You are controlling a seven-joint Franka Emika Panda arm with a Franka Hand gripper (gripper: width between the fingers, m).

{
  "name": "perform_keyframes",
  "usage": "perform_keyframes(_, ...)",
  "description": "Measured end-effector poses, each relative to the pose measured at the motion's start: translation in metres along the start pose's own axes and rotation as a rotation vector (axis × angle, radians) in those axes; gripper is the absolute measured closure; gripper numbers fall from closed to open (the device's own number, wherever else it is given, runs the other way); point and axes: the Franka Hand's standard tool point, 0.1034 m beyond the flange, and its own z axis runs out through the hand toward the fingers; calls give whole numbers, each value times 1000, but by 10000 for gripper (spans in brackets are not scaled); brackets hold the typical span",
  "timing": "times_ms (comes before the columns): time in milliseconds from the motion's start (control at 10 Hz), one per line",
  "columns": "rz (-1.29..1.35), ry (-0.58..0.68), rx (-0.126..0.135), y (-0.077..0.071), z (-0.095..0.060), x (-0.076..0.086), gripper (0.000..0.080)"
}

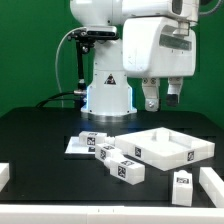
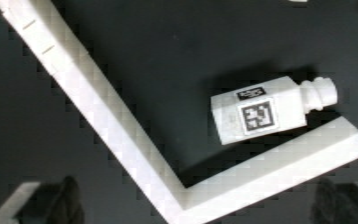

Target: Assemble square table

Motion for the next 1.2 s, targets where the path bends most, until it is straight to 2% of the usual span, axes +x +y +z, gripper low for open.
perform_keyframes(400, 4, -1, 5, -1, 3, -2, 150)
perform_keyframes(600, 53, -2, 27, -1, 22, -14, 150)
perform_keyframes(700, 75, 6, 33, -6, 30, -19, 150)
perform_keyframes(800, 118, 12, 57, -12, 41, -26, 150)
perform_keyframes(900, 141, 17, 67, -12, 48, -32, 150)
perform_keyframes(1200, 140, 16, 67, -12, 48, -32, 150)
